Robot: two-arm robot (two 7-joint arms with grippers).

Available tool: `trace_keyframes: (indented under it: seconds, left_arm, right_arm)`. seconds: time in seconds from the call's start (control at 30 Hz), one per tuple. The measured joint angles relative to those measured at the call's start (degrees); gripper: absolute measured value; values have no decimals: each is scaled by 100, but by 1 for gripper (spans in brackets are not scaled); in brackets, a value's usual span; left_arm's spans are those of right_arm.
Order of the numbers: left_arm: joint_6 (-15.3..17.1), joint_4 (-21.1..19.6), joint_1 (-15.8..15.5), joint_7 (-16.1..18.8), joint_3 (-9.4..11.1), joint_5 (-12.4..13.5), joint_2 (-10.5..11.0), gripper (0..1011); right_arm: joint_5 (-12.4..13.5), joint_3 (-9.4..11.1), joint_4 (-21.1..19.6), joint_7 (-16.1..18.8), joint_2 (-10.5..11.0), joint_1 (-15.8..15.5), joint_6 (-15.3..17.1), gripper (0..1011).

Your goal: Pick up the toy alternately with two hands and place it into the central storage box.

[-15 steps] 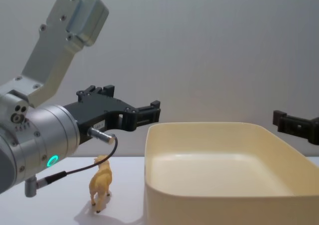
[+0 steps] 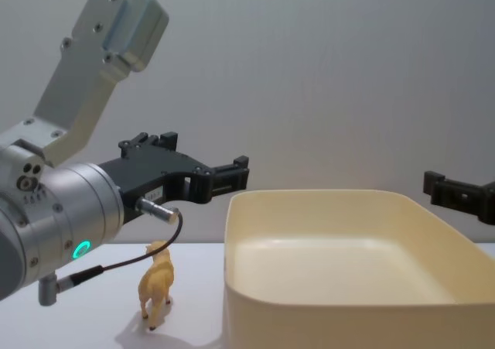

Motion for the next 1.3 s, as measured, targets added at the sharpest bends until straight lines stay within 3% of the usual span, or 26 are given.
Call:
trace_keyframes:
  seconds: [1.3]
  left_arm:
    - [0, 0, 0, 0, 0, 0, 0, 1001]
  right_arm:
    - [0, 0, 0, 0, 0, 0, 0, 1001]
